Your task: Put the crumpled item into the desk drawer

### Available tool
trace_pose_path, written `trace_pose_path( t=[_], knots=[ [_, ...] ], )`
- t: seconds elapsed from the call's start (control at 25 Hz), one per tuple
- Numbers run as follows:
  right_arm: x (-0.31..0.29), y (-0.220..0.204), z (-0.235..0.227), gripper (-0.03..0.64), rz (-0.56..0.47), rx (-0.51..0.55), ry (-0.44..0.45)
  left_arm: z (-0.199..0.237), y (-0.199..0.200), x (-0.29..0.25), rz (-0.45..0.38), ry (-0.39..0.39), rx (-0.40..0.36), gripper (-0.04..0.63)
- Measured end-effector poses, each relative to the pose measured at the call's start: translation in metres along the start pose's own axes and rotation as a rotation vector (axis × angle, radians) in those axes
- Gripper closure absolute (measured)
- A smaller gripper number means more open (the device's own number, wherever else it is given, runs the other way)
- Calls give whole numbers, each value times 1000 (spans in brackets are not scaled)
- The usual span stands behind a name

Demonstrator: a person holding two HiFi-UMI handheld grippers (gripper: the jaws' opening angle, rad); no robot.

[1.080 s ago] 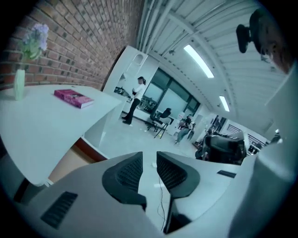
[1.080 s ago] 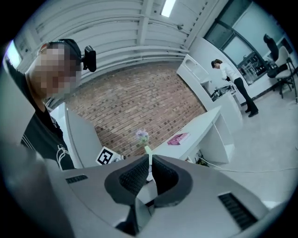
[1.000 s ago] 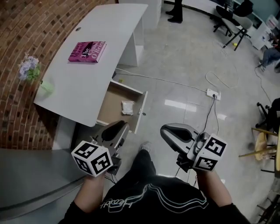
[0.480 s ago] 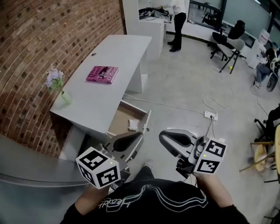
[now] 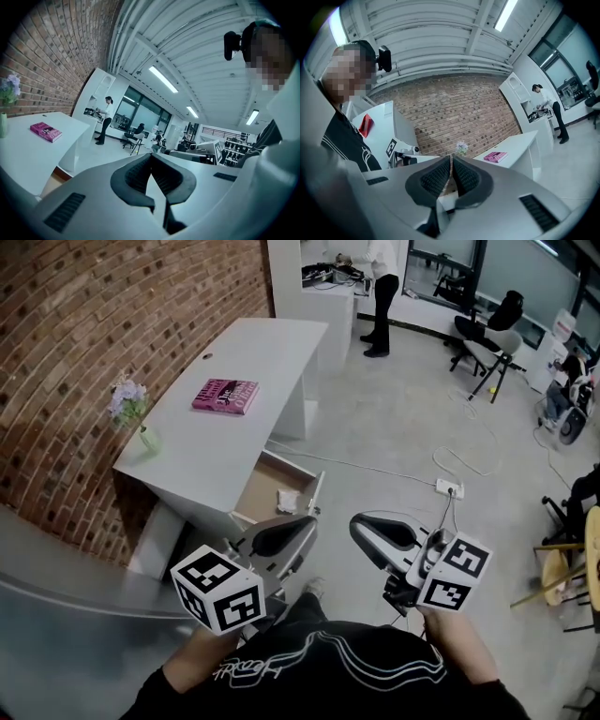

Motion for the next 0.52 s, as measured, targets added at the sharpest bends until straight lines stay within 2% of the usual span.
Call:
trace_pose_path(
  t=[0.52],
  knots=[
    [22,-8,21,568,10,19,-17,-30,-13,9,12,12,5,574]
  ],
)
Point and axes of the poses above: the fingertips, and each gripper's own axes: x backward along the fingers, z to its left, y out of its top, the point moved 6 cm from there along x, backward along the fingers
